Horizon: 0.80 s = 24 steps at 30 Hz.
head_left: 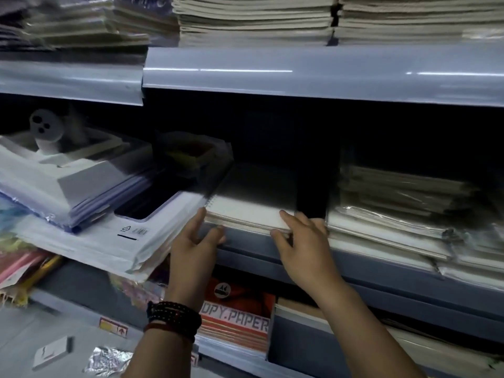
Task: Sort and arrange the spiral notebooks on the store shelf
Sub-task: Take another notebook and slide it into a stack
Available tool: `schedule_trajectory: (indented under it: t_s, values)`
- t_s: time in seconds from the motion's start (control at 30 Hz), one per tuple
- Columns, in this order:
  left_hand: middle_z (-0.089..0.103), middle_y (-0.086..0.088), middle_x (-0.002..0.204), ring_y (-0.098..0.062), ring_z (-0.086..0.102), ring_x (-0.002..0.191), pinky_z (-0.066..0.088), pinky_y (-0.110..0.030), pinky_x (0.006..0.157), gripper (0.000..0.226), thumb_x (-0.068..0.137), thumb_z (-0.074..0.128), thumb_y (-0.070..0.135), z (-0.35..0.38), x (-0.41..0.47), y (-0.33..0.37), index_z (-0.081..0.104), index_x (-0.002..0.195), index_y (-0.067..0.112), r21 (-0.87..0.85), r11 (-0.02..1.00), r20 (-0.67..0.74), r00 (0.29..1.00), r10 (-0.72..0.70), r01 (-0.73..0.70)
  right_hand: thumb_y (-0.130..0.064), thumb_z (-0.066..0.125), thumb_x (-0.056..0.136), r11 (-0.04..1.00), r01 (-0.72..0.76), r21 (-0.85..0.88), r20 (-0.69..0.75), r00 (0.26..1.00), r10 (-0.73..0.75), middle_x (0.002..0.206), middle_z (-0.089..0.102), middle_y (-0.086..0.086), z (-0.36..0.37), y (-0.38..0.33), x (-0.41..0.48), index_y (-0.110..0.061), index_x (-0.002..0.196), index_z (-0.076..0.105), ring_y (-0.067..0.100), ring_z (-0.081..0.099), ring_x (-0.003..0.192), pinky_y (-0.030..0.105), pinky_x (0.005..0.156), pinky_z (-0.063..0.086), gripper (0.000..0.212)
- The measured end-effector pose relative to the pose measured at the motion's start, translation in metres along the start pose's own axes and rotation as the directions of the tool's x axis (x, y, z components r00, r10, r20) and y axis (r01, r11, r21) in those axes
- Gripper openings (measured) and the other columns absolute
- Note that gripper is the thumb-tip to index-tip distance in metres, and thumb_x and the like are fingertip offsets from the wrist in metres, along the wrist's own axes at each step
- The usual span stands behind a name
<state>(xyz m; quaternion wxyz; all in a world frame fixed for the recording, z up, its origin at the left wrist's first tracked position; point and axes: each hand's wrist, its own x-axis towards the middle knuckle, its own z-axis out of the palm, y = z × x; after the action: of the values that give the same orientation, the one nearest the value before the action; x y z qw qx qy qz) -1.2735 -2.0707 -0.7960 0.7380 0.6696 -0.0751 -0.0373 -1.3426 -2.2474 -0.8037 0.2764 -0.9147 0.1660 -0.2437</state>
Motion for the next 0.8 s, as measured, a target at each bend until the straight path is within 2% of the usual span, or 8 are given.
schedule_trajectory:
  t_s: [0.1, 0.2, 0.3, 0.4, 0.5, 0.63, 0.73, 0.8]
  values:
    - [0.070, 0.001, 0.124, -0.018, 0.065, 0.113, 0.047, -0.043, 0.107, 0.064, 0.083, 0.067, 0.036, 0.002, 0.007, -0.001, 0.048, 0.144, 0.041, 0.131, 0.991, 0.035, 0.999, -0.016, 0.011, -0.044, 0.036, 0.106, 0.983, 0.057, -0.177, 0.089, 0.995, -0.041, 0.135, 0.048, -0.002, 0.001, 0.001, 0.002, -0.022, 0.155, 0.033, 0.022, 0.031, 0.126, 0.039, 0.114, 0.027, 0.054]
    - [0.063, 0.005, 0.133, -0.019, 0.067, 0.109, 0.052, -0.044, 0.100, 0.062, 0.078, 0.063, 0.035, 0.004, 0.004, 0.000, 0.054, 0.139, 0.040, 0.171, 0.984, -0.029, 0.998, 0.049, -0.044, -0.040, 0.040, 0.106, 1.000, 0.013, 0.011, 0.109, 0.994, -0.014, 0.150, 0.038, -0.002, -0.006, 0.003, -0.004, -0.025, 0.154, 0.036, 0.017, 0.021, 0.143, 0.032, 0.122, 0.013, 0.051]
    - [0.061, 0.006, 0.131, 0.000, 0.065, 0.096, 0.053, -0.021, 0.082, 0.038, 0.091, 0.064, 0.019, 0.013, -0.006, 0.003, 0.063, 0.128, 0.030, 0.268, 0.941, -0.107, 0.965, 0.241, -0.206, -0.035, 0.053, 0.102, 0.969, -0.008, 0.249, -0.001, 1.000, 0.008, 0.149, 0.040, -0.016, -0.021, 0.004, -0.016, -0.031, 0.144, 0.049, 0.002, 0.035, 0.139, 0.024, 0.116, 0.031, 0.042]
    - [0.066, 0.011, 0.119, 0.004, 0.064, 0.092, 0.048, -0.006, 0.072, 0.032, 0.095, 0.064, 0.012, 0.031, -0.018, 0.005, 0.065, 0.121, 0.030, 0.238, 0.917, -0.003, 0.944, 0.329, -0.319, -0.025, 0.063, 0.098, 0.882, -0.056, 0.468, -0.028, 0.997, 0.078, 0.119, 0.066, -0.016, -0.040, 0.010, -0.033, -0.034, 0.117, 0.065, -0.002, 0.062, 0.110, 0.022, 0.095, 0.051, 0.022]
    - [0.069, 0.011, 0.113, -0.005, 0.066, 0.094, 0.052, -0.014, 0.077, 0.036, 0.094, 0.066, 0.007, 0.055, -0.034, 0.008, 0.065, 0.121, 0.032, 0.164, 0.891, 0.173, 0.902, 0.396, -0.423, -0.015, 0.063, 0.097, 0.701, -0.139, 0.700, -0.074, 0.962, 0.264, 0.096, 0.076, 0.002, -0.063, 0.022, -0.050, -0.015, 0.102, 0.071, 0.017, 0.073, 0.093, 0.034, 0.085, 0.059, 0.010]
    - [0.063, 0.013, 0.119, -0.011, 0.061, 0.111, 0.051, -0.025, 0.092, 0.036, 0.091, 0.071, 0.008, 0.097, -0.046, 0.005, 0.069, 0.119, 0.030, 0.210, 0.760, 0.390, 0.765, 0.512, -0.615, -0.011, 0.061, 0.098, 0.276, -0.233, 0.933, 0.039, 0.824, 0.565, 0.095, 0.073, 0.024, -0.096, 0.038, -0.064, 0.007, 0.101, 0.067, 0.037, 0.074, 0.089, 0.037, 0.076, 0.061, 0.019]
    - [0.055, 0.016, 0.126, -0.008, 0.054, 0.123, 0.046, -0.036, 0.105, 0.039, 0.091, 0.073, 0.017, 0.126, -0.046, -0.001, 0.067, 0.123, 0.037, 0.252, 0.693, 0.505, 0.703, 0.501, -0.675, -0.017, 0.065, 0.097, 0.064, -0.271, 0.960, 0.180, 0.780, 0.599, 0.098, 0.071, 0.031, -0.112, 0.046, -0.068, 0.010, 0.112, 0.059, 0.038, 0.074, 0.088, 0.038, 0.075, 0.062, 0.031]
    - [0.050, 0.019, 0.125, -0.008, 0.052, 0.122, 0.044, -0.048, 0.103, 0.041, 0.088, 0.076, 0.026, 0.140, -0.040, -0.007, 0.065, 0.122, 0.045, 0.322, 0.639, 0.540, 0.690, 0.482, -0.699, -0.019, 0.067, 0.095, -0.040, -0.280, 0.959, 0.250, 0.771, 0.586, 0.101, 0.070, 0.032, -0.120, 0.051, -0.067, 0.007, 0.117, 0.055, 0.038, 0.074, 0.090, 0.040, 0.077, 0.062, 0.035]
